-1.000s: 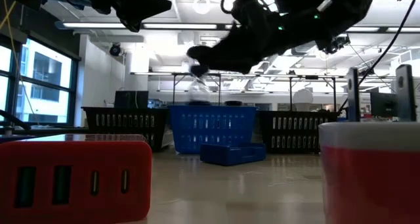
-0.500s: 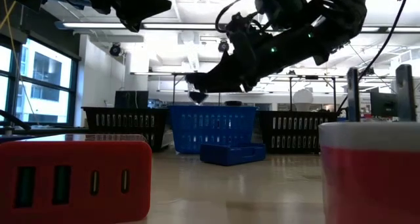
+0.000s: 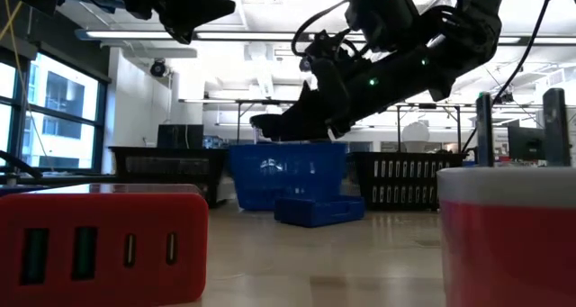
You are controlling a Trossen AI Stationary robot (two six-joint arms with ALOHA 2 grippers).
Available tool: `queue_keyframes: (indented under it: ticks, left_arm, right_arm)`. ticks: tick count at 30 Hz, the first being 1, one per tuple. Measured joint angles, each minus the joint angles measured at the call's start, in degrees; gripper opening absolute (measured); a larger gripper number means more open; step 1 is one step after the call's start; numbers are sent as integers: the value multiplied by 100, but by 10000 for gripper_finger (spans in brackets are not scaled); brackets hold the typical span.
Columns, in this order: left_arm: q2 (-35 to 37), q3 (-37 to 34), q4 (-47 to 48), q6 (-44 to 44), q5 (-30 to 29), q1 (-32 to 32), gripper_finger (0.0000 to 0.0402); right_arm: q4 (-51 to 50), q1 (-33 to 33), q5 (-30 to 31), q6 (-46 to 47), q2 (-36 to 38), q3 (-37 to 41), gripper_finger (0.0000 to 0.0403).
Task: Pick & Place Office items
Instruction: Put the blue hourglass into the blue bin
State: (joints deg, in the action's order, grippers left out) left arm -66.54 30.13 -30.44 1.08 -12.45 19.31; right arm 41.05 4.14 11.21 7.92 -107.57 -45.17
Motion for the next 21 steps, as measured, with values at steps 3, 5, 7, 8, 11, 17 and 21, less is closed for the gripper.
queue_keyframes:
  ticks: [3, 5, 7, 8, 11, 17, 21]
  left_arm:
    - [0, 0, -1, 8, 0, 0, 225]
    - [0, 0, -4, 23, 0, 0, 225]
    - [0, 0, -1, 24, 0, 0, 225]
    - [0, 0, -4, 24, 0, 0, 225]
    - [0, 0, -1, 22, 0, 0, 225]
    - [0, 0, -1, 22, 0, 0, 225]
    - [0, 0, -1, 22, 0, 0, 225]
  right_arm:
    - [-6, 0, 16, -15, 0, 2, 142]
    - [-11, 0, 51, -24, 0, 2, 142]
    - [-10, 0, 56, -42, 0, 2, 142]
    - [-12, 0, 51, -42, 0, 2, 143]
    - [-53, 0, 47, -57, 0, 2, 153]
    - [-216, 0, 80, -31, -22, 24, 201]
    - [-173, 0, 88, -39, -13, 20, 238]
